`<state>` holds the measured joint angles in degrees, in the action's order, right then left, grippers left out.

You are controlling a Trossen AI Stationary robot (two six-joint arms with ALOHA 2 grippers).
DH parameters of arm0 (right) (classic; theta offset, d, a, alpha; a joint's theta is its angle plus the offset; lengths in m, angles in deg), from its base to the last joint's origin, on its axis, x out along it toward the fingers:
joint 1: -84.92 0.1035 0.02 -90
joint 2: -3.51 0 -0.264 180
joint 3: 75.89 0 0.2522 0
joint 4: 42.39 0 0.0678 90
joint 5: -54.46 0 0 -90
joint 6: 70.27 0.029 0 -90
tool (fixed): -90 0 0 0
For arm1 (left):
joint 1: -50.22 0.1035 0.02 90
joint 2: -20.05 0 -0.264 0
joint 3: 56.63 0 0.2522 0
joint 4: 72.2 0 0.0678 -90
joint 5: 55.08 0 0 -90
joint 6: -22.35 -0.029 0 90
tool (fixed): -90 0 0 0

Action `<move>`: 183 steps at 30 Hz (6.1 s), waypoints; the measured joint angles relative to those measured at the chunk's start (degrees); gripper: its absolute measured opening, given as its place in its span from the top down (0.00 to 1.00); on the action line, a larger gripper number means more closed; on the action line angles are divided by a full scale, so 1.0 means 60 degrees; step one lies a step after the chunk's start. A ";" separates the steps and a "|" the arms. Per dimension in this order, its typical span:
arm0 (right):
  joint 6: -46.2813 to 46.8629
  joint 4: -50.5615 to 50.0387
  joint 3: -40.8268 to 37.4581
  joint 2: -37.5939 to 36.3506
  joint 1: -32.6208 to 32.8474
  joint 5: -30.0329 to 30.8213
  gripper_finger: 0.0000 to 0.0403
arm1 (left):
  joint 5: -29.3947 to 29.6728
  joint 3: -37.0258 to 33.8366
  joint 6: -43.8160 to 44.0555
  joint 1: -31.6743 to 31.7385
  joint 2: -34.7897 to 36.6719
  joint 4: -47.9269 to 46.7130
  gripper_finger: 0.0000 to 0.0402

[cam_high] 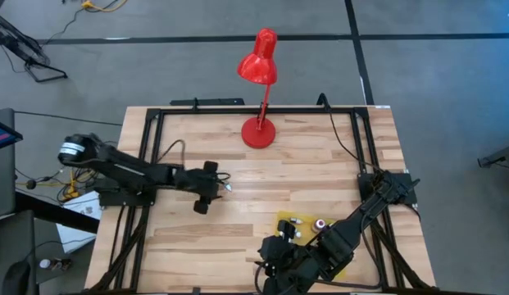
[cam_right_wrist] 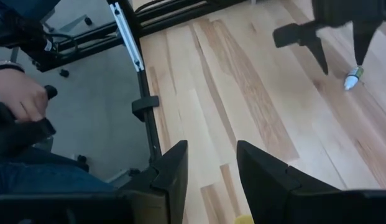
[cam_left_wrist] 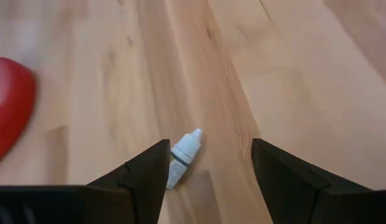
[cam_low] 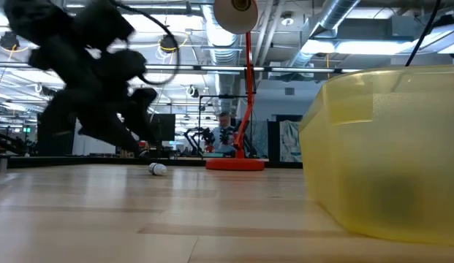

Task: Pick & Place food coloring
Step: Put the green food coloring into the yellow bin

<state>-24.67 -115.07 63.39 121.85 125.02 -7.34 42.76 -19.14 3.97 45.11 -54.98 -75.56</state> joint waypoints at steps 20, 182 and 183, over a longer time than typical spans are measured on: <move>0.0249 -0.0802 0.0000 0.0000 0.0240 -0.0025 0.69 | -0.2690 0.2585 -0.0387 0.2463 -0.2996 -0.2845 0.46; -0.2165 -0.5183 0.0878 0.0011 -0.0908 -0.1127 0.80 | 0.0091 0.4249 1.0857 -0.4045 -0.3412 -0.1354 0.31; -0.2667 -0.5180 0.0878 0.0011 -0.0953 -0.1003 0.77 | 0.0141 0.4402 1.1031 -0.4028 -0.3481 -0.1522 0.31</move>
<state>-40.67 -146.15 68.66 121.92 119.30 -13.35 43.61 7.27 70.15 20.94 -75.86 -84.69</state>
